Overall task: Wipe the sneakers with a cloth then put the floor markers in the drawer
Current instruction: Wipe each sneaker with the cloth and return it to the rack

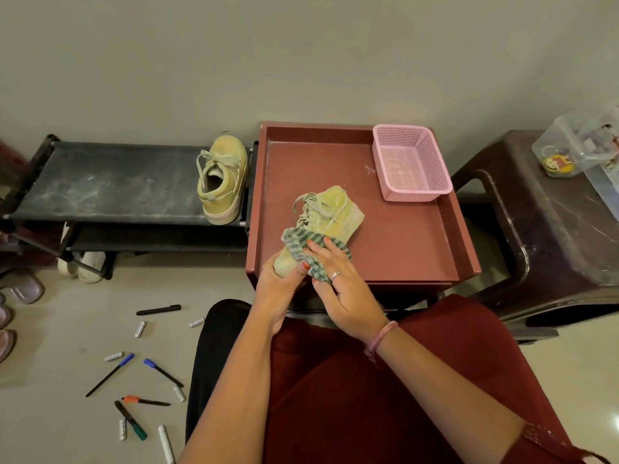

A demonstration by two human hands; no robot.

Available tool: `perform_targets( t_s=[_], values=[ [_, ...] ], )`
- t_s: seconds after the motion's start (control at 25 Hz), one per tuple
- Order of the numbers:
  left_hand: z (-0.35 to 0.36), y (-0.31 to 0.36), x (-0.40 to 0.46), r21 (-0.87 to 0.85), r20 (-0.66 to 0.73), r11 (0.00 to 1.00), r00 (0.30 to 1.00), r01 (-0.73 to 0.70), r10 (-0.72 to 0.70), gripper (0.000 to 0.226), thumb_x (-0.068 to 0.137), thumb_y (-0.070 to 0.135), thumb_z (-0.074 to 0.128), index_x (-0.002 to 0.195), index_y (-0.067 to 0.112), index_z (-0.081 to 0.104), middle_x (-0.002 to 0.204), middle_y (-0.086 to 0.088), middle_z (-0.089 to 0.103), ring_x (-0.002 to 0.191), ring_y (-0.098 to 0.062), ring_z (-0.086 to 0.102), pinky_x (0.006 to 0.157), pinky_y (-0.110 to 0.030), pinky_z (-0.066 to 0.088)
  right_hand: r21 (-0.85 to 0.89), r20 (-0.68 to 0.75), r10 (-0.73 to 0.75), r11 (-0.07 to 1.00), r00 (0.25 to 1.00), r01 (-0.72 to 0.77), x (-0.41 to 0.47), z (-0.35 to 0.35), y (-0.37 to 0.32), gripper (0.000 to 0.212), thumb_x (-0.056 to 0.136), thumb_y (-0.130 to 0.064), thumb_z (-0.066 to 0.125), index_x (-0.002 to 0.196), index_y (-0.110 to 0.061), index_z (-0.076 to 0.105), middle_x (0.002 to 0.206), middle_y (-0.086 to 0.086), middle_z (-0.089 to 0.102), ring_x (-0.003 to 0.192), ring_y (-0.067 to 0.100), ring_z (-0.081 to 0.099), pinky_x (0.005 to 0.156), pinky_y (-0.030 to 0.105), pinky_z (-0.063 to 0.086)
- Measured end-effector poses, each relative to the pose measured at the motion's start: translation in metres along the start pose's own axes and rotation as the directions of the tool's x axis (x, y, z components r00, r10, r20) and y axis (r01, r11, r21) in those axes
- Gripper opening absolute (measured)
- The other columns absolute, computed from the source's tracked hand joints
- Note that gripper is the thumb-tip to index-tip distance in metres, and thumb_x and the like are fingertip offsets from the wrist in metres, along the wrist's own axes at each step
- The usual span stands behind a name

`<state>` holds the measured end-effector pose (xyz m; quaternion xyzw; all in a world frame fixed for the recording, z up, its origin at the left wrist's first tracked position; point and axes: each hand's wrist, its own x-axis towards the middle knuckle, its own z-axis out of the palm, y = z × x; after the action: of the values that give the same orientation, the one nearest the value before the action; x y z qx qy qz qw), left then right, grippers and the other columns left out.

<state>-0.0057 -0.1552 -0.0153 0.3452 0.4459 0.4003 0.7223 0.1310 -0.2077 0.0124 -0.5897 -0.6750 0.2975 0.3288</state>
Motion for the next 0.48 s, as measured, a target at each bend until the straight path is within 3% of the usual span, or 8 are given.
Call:
perform_targets(
  t_s=[0.2, 0.36, 0.48],
  values=[
    [0.004, 0.0, 0.001, -0.083, -0.03, 0.995, 0.997, 0.062, -0.065, 0.039, 0.071, 0.029, 0.073, 0.107, 0.016, 0.065, 0.089, 0.005, 0.072, 0.078, -0.004, 0.064, 0.067, -0.017, 0.051, -0.155, 0.071, -0.187, 0.968, 0.98, 0.196, 0.023, -0.008, 0.026, 0.05, 0.09, -0.008, 0.044, 0.139, -0.015, 0.043, 0.147, -0.005, 0.04, 0.143, 0.012, 0.021, 0.119, 0.038, 0.012],
    [0.003, 0.001, 0.001, -0.068, -0.065, 0.994, 0.994, 0.085, -0.09, 0.042, 0.07, 0.026, 0.084, 0.105, 0.012, 0.065, 0.085, 0.0, 0.066, 0.066, -0.006, 0.054, 0.063, -0.019, 0.048, -0.276, 0.182, -0.207, 0.928, 0.961, 0.252, 0.059, -0.033, 0.045, 0.048, 0.085, -0.012, 0.037, 0.129, -0.006, 0.054, 0.135, 0.007, 0.053, 0.132, 0.019, 0.039, 0.115, 0.039, 0.023],
    [0.002, 0.001, 0.002, -0.088, -0.085, 0.991, 0.99, 0.101, -0.108, 0.049, 0.069, 0.027, 0.08, 0.111, 0.008, 0.063, 0.088, -0.001, 0.065, 0.065, -0.006, 0.053, 0.061, -0.017, 0.049, -0.376, 0.367, -0.189, 0.866, 0.911, 0.331, 0.082, -0.052, 0.059, 0.052, 0.086, -0.01, 0.035, 0.136, -0.008, 0.048, 0.142, 0.007, 0.047, 0.136, 0.019, 0.035, 0.116, 0.032, 0.021]
  ],
)
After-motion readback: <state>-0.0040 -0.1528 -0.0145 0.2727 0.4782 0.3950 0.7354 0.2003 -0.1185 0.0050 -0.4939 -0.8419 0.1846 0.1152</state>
